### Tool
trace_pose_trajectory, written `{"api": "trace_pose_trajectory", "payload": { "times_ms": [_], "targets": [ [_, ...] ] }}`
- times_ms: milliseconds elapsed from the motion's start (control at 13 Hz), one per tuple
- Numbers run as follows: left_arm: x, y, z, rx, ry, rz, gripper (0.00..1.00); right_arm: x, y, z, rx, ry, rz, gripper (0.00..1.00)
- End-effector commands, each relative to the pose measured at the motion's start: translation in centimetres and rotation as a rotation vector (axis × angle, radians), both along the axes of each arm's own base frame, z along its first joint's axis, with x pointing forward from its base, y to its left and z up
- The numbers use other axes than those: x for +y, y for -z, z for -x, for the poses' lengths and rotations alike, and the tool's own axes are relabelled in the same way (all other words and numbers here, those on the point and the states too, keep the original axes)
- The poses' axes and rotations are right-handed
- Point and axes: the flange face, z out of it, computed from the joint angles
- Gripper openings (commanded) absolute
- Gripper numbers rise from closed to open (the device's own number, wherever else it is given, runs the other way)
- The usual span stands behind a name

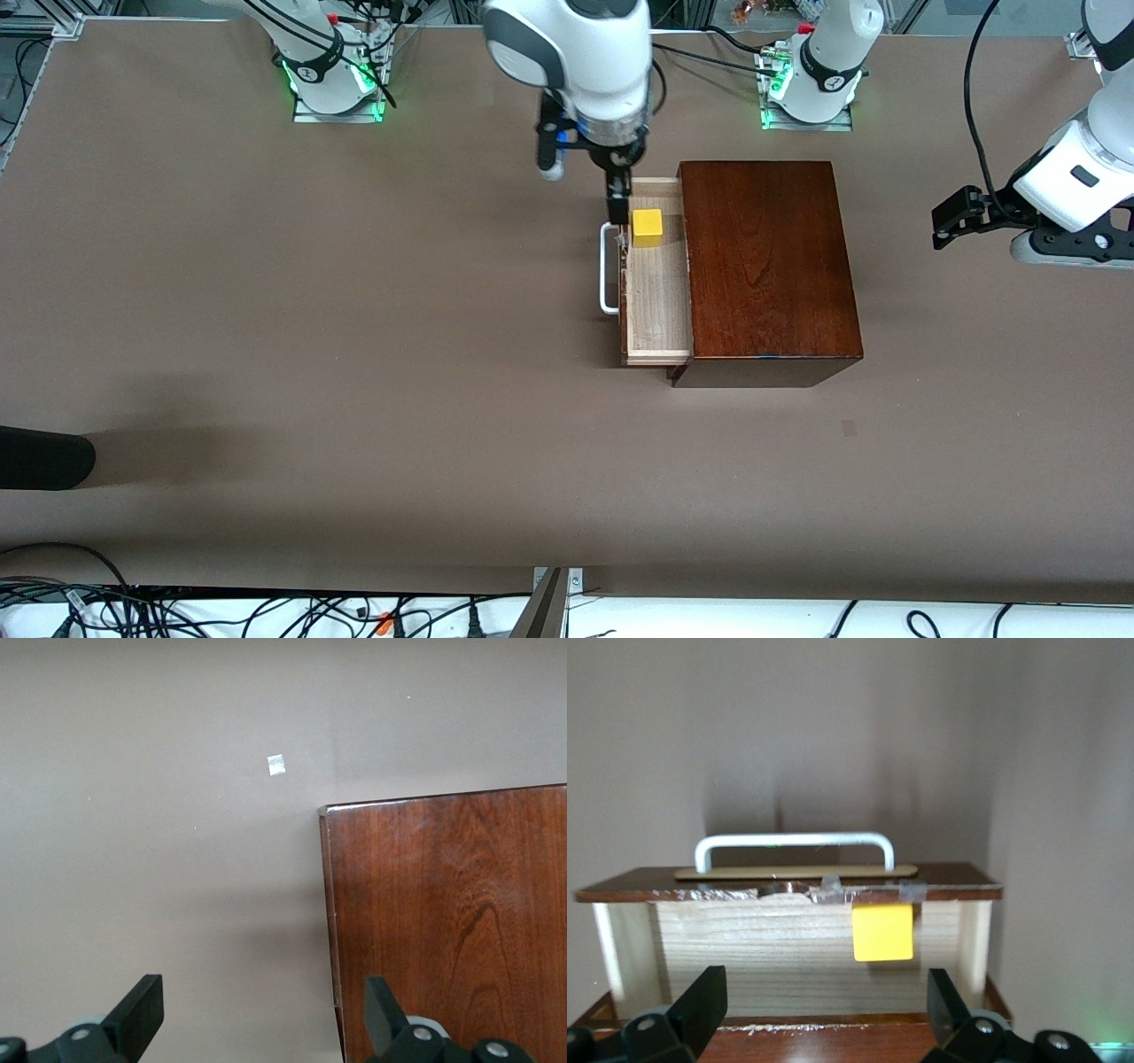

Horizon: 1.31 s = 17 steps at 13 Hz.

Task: Open drawer, take yellow block, close drawer
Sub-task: 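Lower the right gripper into the drawer and grasp the yellow cube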

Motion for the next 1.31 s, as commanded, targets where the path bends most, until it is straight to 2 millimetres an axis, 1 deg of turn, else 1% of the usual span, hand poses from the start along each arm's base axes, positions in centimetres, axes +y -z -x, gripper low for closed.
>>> {"api": "trace_pose_trajectory", "payload": {
  "times_ms": [0,77,154,231,308,385,538,615,769,846,923,1077,1154,1231],
  "targets": [
    [1.0,-0.2,0.5,0.012,0.000,0.012,1.00,2.1,2.5,-0.3,-0.038,0.040,-0.001,1.00],
    [1.4,-0.1,0.4,0.013,-0.026,0.013,1.00,2.6,3.6,-0.2,-0.043,0.037,-0.004,1.00],
    [1.2,-0.1,0.4,0.018,-0.034,0.013,1.00,2.8,4.5,-0.3,-0.040,0.036,-0.008,1.00],
    [1.6,0.2,0.8,0.046,-0.047,0.019,1.00,2.9,5.5,-0.4,-0.036,0.036,-0.007,1.00],
    [2.0,-0.4,0.3,0.031,-0.049,0.019,1.00,3.1,6.4,-0.6,-0.034,0.038,-0.009,1.00],
    [1.4,-0.4,-0.4,0.029,-0.046,0.017,1.00,3.0,7.2,-1.0,-0.035,0.042,-0.009,1.00],
    [0.8,-0.4,-0.1,0.044,-0.057,0.016,1.00,3.2,8.7,-1.1,-0.029,0.042,-0.011,1.00],
    [1.0,-0.4,-0.1,0.045,-0.058,0.016,1.00,3.3,9.2,-1.0,-0.025,0.040,-0.007,1.00],
    [0.6,-0.6,0.0,0.042,-0.058,0.016,1.00,3.6,10.4,-0.6,-0.013,0.034,0.003,1.00],
    [0.5,-0.6,-0.1,0.040,-0.084,0.016,1.00,4.0,10.9,-0.1,-0.009,0.025,0.009,1.00],
    [0.3,-0.7,0.0,0.045,-0.133,0.016,1.00,4.0,11.5,0.0,-0.004,0.023,0.015,1.00],
    [-1.2,-0.6,0.5,0.079,-0.159,0.006,1.00,4.1,11.9,0.1,0.002,0.022,0.017,1.00],
    [-1.1,-0.7,0.5,0.079,-0.149,0.003,1.00,4.1,12.0,0.1,0.004,0.021,0.018,1.00],
    [-0.6,-0.5,0.4,0.083,-0.155,0.010,1.00,4.2,12.2,0.2,0.006,0.019,0.020,1.00]
  ]
}}
